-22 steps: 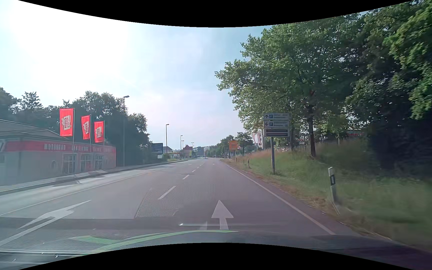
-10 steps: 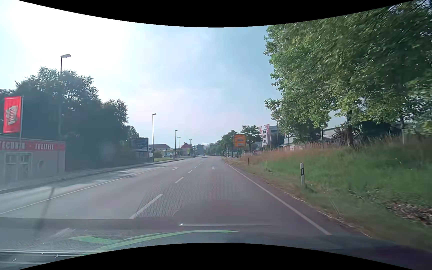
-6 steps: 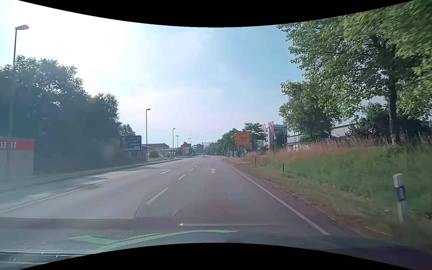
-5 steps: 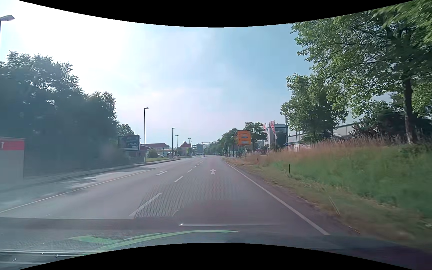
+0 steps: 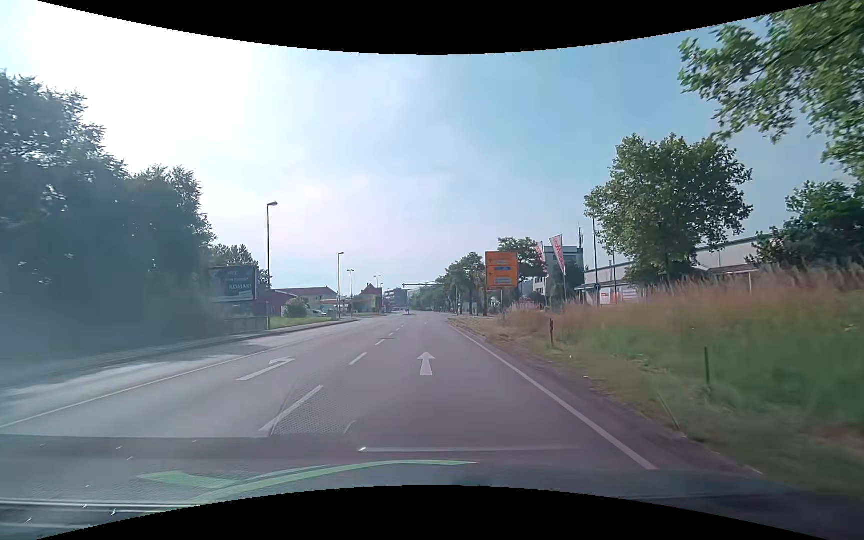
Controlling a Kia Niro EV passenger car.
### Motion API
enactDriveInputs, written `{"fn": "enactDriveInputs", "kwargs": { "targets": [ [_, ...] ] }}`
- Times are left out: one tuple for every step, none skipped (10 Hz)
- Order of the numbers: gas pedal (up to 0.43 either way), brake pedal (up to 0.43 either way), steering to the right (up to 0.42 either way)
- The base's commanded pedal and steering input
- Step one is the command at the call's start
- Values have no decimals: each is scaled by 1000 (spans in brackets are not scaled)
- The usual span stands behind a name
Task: Follow the waypoints while adhering to traffic rules and regulations
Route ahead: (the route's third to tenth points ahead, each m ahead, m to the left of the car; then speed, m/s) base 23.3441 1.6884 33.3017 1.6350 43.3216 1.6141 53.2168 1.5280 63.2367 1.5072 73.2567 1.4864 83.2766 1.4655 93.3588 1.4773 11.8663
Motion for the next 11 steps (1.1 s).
{"fn": "enactDriveInputs", "kwargs": {
  "targets": [
    [110,0,-4],
    [110,0,-4],
    [110,0,-4],
    [110,0,-4],
    [110,0,-4],
    [110,0,-4],
    [110,0,-4],
    [110,0,-4],
    [110,0,-4],
    [110,0,-4],
    [110,0,-4]
  ]
}}
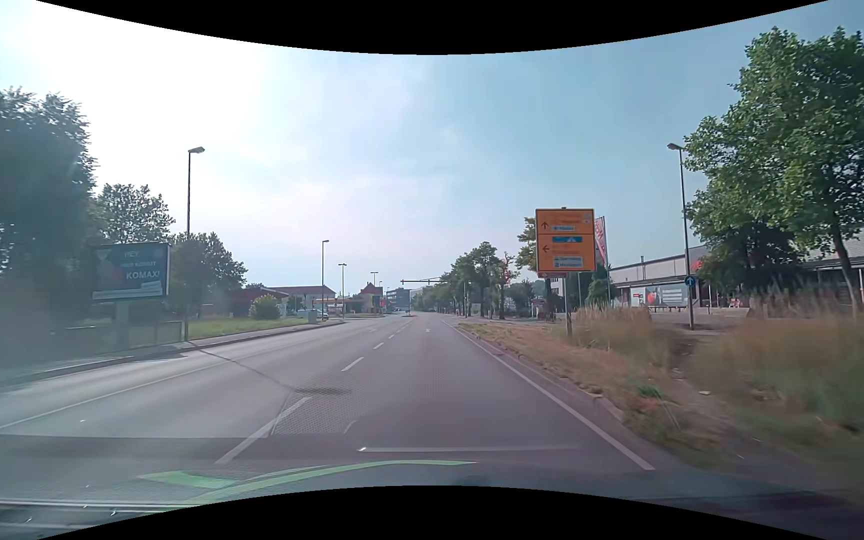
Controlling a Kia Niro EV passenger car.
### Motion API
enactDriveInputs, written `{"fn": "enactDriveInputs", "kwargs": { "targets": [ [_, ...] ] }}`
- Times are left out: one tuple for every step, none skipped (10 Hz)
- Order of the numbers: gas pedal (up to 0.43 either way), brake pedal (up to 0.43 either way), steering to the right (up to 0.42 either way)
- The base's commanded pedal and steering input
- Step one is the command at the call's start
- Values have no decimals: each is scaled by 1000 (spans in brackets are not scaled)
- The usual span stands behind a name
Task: Follow the waypoints while adhering to traffic rules and regulations
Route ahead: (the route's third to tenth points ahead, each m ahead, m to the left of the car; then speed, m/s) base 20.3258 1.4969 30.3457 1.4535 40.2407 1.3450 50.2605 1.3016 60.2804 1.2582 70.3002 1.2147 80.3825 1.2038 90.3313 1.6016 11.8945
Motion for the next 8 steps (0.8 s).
{"fn": "enactDriveInputs", "kwargs": {
  "targets": [
    [110,0,-4],
    [110,0,-4],
    [110,0,-4],
    [110,0,-4],
    [110,0,-4],
    [110,0,-4],
    [110,0,-3],
    [110,0,-3]
  ]
}}
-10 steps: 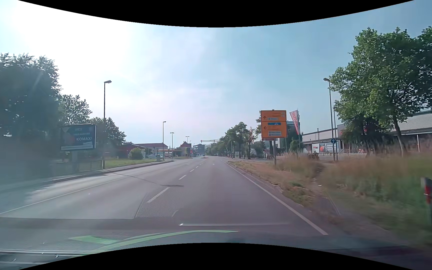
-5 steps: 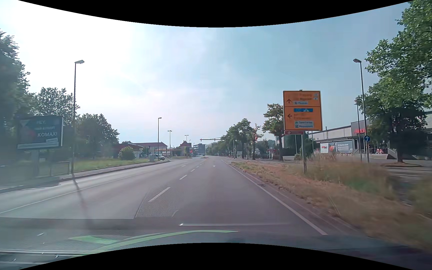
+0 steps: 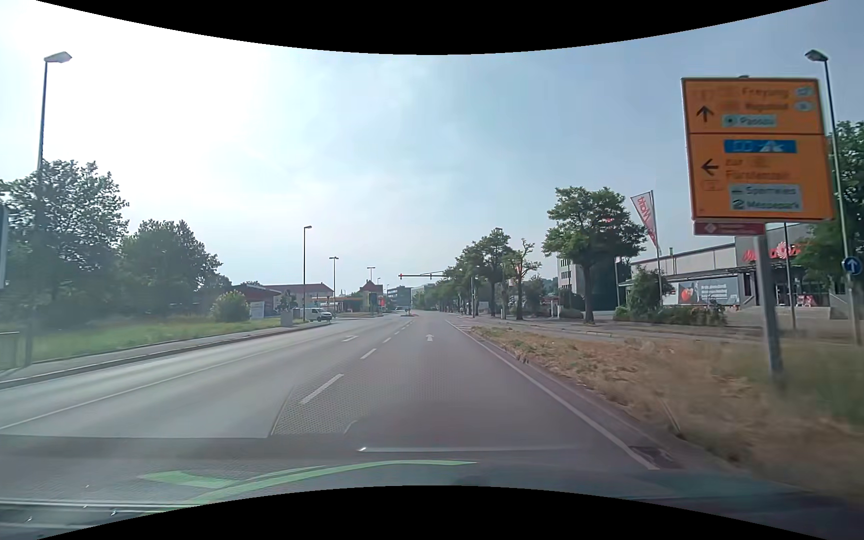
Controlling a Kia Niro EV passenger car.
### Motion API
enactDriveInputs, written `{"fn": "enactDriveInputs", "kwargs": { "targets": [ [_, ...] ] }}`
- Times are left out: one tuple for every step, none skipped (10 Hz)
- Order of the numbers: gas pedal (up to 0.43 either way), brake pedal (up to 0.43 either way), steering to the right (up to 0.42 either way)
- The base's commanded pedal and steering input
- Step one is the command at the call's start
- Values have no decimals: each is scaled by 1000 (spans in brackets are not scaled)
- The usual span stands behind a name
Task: Follow the waypoints while adhering to traffic rules and regulations
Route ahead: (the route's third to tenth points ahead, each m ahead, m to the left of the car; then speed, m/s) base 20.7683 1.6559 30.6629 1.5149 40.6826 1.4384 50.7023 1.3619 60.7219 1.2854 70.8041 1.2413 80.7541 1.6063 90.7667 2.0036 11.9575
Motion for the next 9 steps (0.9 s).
{"fn": "enactDriveInputs", "kwargs": {
  "targets": [
    [110,0,-2],
    [110,0,-2],
    [110,0,-2],
    [110,0,-2],
    [110,0,-2],
    [110,0,-2],
    [110,0,-2],
    [110,0,-2],
    [110,0,-2]
  ]
}}
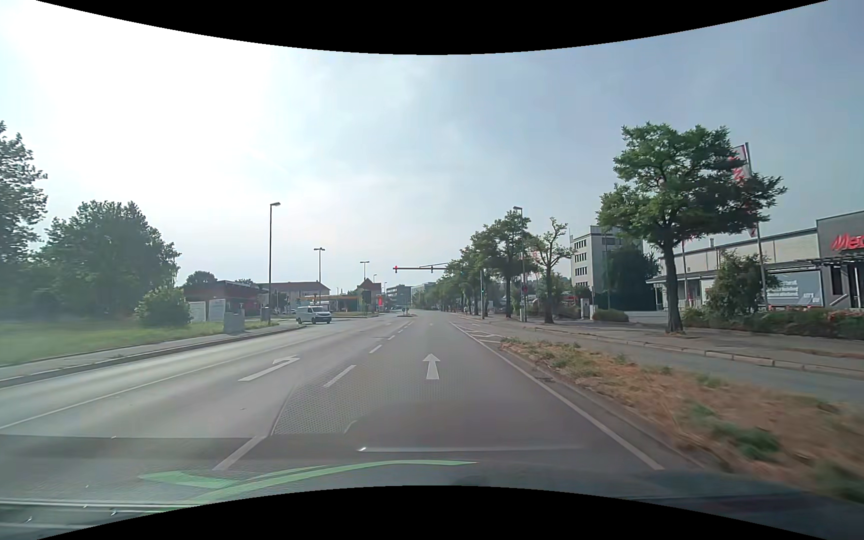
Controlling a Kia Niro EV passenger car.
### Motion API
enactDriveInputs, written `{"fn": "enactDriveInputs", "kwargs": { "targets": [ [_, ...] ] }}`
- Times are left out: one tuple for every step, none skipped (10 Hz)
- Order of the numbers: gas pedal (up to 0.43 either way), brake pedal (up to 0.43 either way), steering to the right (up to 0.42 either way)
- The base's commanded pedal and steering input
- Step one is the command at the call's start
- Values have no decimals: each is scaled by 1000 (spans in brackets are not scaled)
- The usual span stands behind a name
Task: Follow the waypoints while adhering to traffic rules and regulations
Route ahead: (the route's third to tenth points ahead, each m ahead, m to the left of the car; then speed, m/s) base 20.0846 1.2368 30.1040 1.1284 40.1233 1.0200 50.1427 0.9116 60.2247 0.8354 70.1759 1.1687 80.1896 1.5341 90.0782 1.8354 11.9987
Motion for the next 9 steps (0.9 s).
{"fn": "enactDriveInputs", "kwargs": {
  "targets": [
    [110,0,-2],
    [110,0,-1],
    [110,0,-1],
    [110,0,-1],
    [110,0,0],
    [110,0,1],
    [110,0,1],
    [110,0,1],
    [118,0,2]
  ]
}}
